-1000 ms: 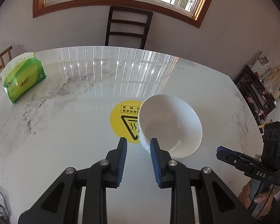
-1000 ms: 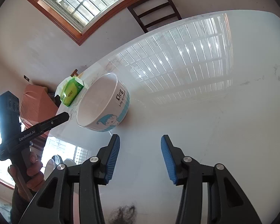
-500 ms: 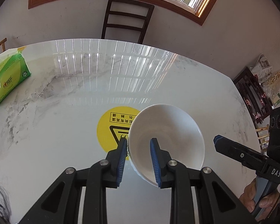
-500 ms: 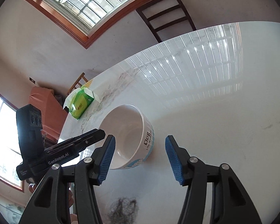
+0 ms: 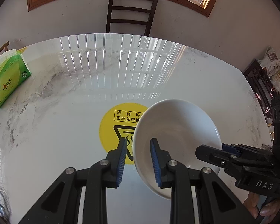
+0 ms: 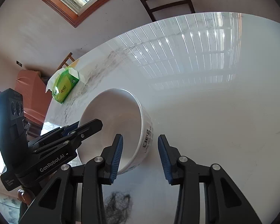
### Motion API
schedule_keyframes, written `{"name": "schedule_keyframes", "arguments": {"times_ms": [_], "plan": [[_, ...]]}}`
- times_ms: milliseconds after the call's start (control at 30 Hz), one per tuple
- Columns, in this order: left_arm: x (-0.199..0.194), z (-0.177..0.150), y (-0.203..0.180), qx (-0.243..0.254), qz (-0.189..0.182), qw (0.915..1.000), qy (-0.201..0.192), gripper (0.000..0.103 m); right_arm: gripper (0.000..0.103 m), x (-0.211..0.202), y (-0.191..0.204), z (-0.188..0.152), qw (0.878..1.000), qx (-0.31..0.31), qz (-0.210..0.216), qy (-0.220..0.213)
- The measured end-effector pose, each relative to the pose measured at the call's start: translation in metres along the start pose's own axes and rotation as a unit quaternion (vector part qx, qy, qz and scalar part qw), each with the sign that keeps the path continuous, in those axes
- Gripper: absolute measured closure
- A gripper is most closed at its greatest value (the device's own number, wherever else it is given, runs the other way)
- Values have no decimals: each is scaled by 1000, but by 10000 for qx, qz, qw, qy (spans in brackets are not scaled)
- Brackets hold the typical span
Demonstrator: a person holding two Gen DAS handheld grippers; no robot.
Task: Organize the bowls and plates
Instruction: 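Carry the cartoon bowl over the nested bowls and lower it inside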
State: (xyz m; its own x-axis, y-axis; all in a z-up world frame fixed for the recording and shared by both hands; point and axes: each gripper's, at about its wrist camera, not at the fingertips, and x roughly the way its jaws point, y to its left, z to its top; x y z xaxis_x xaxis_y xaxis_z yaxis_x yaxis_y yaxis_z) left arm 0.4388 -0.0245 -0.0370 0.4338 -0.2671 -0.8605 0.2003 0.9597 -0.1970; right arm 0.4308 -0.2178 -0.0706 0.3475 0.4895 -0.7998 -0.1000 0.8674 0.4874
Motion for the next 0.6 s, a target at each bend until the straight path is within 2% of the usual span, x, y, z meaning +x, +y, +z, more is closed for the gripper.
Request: {"name": "schedule_keyframes", "arguments": {"times_ms": [67,133,167,200,333,600], "plan": [[5,-1,0,24,128,9999,60,77,73,4,-1,0,9999,49,31,90],[13,-1,4,-8,91,9997,245,77,78,7,-3,0,9998,132,28,148],[18,-2,6,-55,64,9992,394,80,80,7,-3,1,9998,140,-2,161],[22,-3,6,-131,-84,9988,461,90,82,7,-3,1,9997,156,61,155],[17,-3,7,-346,13,9986,408,92,82,8,-5,0,9994,235,81,249],[-17,-11,-6,-219,248,9994,141,93,86,-10,0,-10,9984,400,295,286]]}}
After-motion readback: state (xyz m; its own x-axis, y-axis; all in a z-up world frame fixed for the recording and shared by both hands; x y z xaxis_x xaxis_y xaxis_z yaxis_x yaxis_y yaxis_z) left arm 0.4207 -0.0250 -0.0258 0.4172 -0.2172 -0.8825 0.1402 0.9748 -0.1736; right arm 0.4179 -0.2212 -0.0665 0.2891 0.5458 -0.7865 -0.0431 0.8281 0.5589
